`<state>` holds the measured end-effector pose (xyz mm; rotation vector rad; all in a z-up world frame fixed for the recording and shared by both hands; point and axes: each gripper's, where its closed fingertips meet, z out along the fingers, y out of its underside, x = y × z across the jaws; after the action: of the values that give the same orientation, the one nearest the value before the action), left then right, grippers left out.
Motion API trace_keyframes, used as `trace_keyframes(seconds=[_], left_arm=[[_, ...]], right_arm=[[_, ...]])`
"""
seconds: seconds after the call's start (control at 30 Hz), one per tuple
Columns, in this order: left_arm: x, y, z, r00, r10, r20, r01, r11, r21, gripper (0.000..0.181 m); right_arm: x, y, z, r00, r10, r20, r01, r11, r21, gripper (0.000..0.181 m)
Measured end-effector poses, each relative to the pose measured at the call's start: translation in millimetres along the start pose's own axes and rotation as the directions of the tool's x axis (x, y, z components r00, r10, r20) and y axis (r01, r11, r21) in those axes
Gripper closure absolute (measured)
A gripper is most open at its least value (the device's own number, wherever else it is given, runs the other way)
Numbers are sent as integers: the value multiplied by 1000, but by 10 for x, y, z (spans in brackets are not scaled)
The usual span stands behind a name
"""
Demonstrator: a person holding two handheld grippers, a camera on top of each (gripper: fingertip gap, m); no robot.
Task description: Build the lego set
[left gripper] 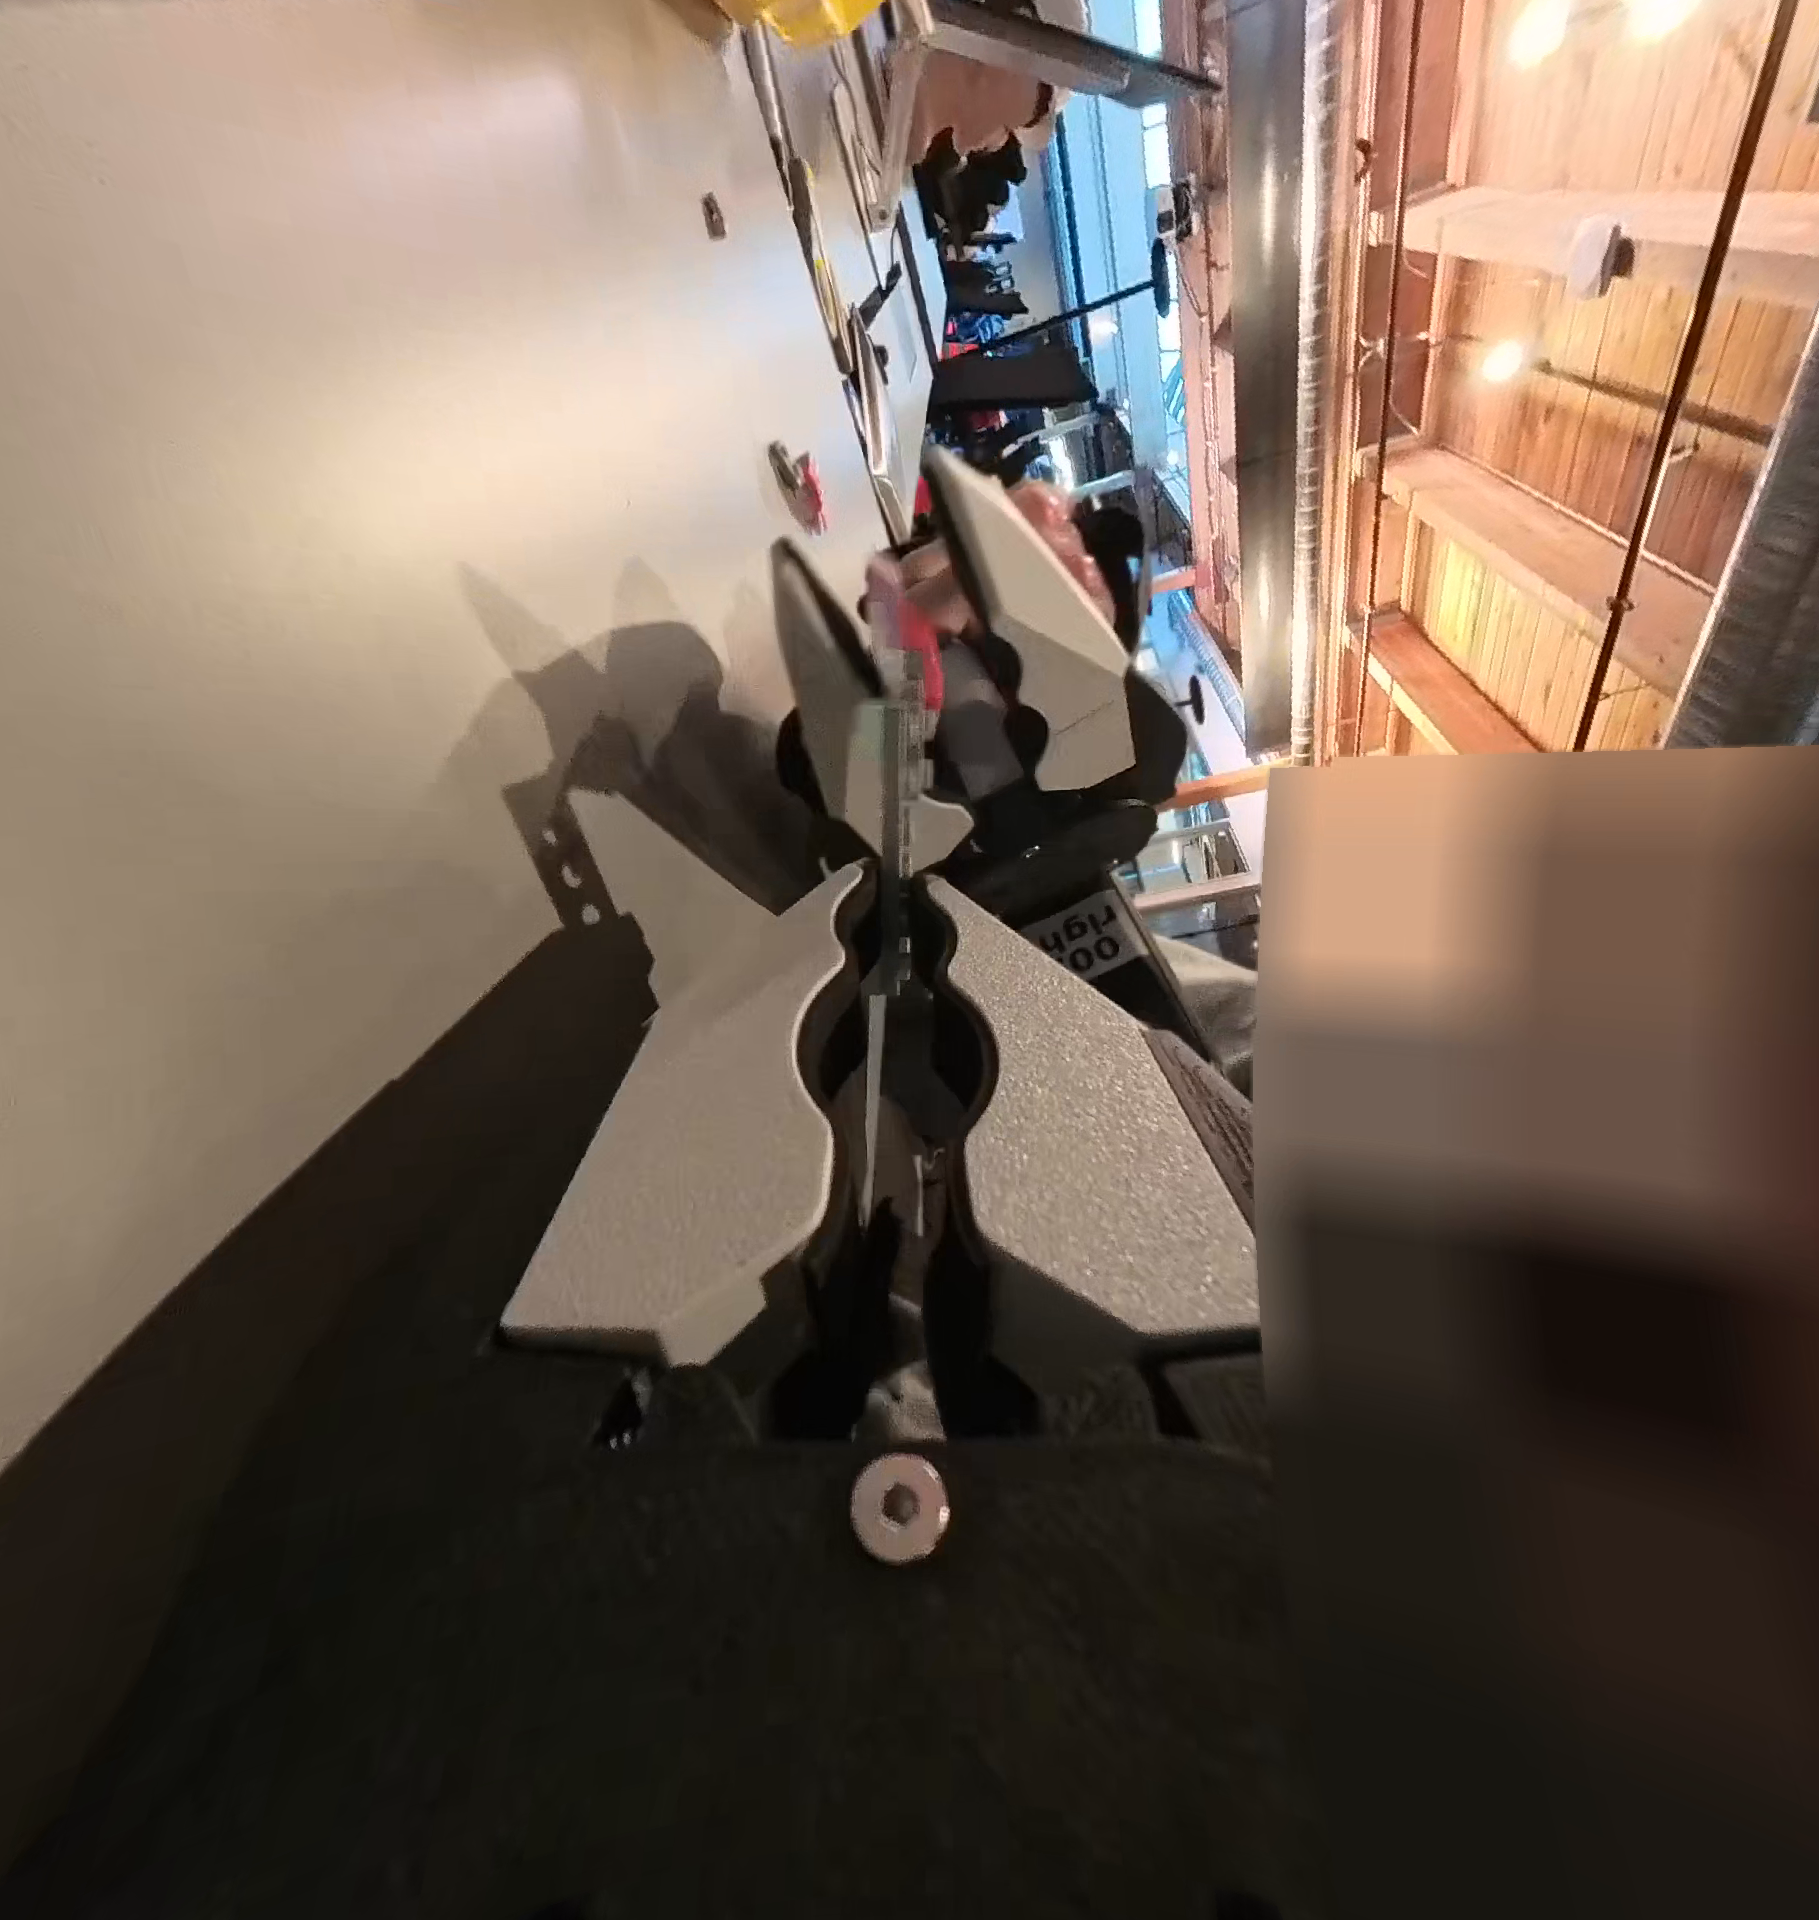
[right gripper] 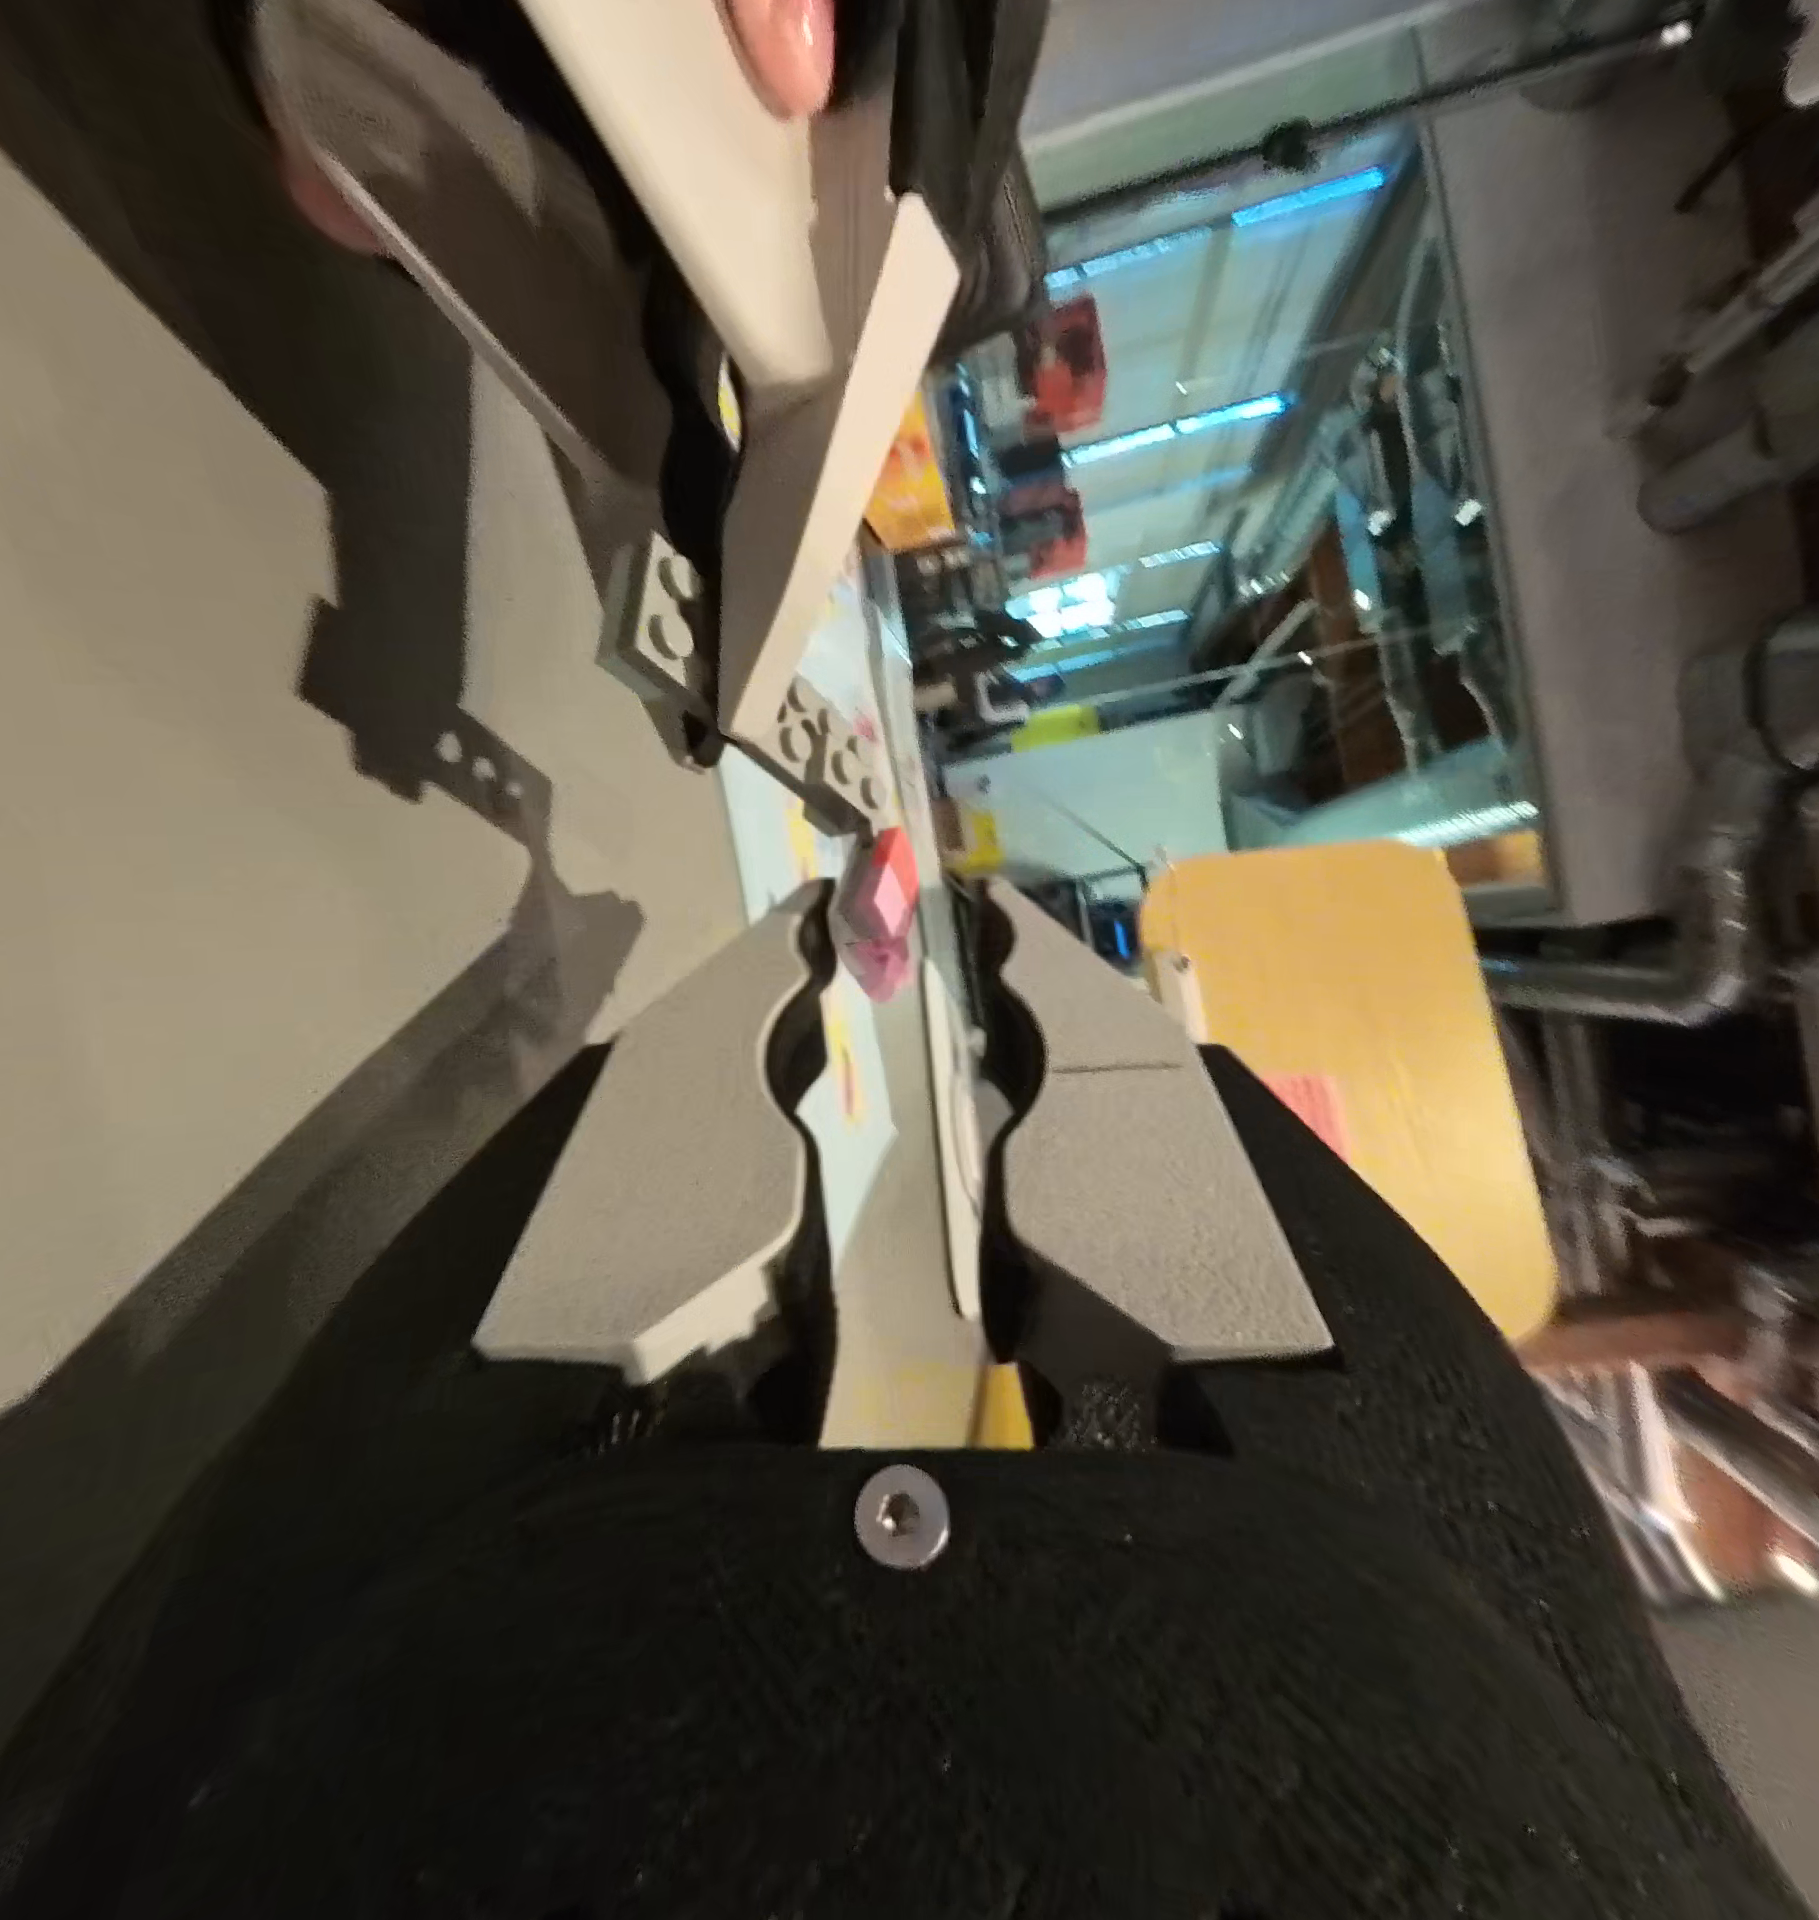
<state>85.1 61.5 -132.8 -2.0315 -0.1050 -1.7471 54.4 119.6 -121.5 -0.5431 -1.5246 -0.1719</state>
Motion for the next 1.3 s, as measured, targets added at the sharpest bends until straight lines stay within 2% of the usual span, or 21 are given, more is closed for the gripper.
trace_keyframes(seconds=[0.07,0.13,0.17,0.23,0.37,0.47,0.6,0.77,0.83,0.9,0.97,1.0,1.07,1.1,1.17,1.23,1.3], left_arm=[[12,-96,87,999,37,-12,-37,999,13,165],[-10,-239,151,996,91,2,-91,995,47,161],[-37,-323,169,991,130,26,-132,989,67,151],[-84,-464,200,963,250,96,-258,963,83,151],[-86,-633,269,791,553,261,-584,810,52,151],[-10,-661,281,691,652,311,-698,714,55,149],[25,-681,182,632,677,378,-750,656,79,149],[4,-708,102,675,626,391,-712,692,120,150],[-3,-732,78,691,606,393,-697,704,140,151],[3,-753,58,701,594,395,-689,707,158,151],[18,-768,45,705,589,396,-687,706,172,151],[25,-773,43,705,589,395,-688,705,175,151],[22,-776,40,702,591,398,-690,703,173,151],[18,-776,38,700,593,399,-692,701,172,151],[10,-775,31,696,596,400,-695,699,168,151],[24,-781,16,694,602,395,-699,694,170,151],[47,-792,-2,691,610,388,-705,688,174,151]], right_arm=[[41,156,-7,999,-28,-21,26,997,-75,172],[76,365,-33,998,-60,-29,54,983,-174,174],[86,476,-58,998,-65,-25,57,973,-223,174],[72,693,-125,999,-32,-4,29,945,-326,174],[-102,907,-269,994,57,91,-11,900,-435,174],[-207,976,-349,986,46,161,39,872,-488,173],[-234,979,-399,978,9,207,98,858,-503,163],[-220,1108,-620,958,-40,285,193,825,-531,148],[-198,1143,-825,957,4,290,160,827,-539,141],[-163,1196,-1075,959,165,231,-1,815,-580,133],[-133,1316,-1308,894,440,86,-289,713,-639,125],[-118,1406,-1409,823,568,-8,-433,619,-655,123],[-134,1587,-1566,626,761,-168,-652,393,-648,122],[-161,1653,-1616,526,822,-217,-717,290,-634,124],[-200,1716,-1648,361,896,-257,-789,147,-597,130],[-207,1813,-1656,287,913,-292,-816,73,-573,137],[-240,1904,-1654,262,914,-311,-815,37,-578,141]])
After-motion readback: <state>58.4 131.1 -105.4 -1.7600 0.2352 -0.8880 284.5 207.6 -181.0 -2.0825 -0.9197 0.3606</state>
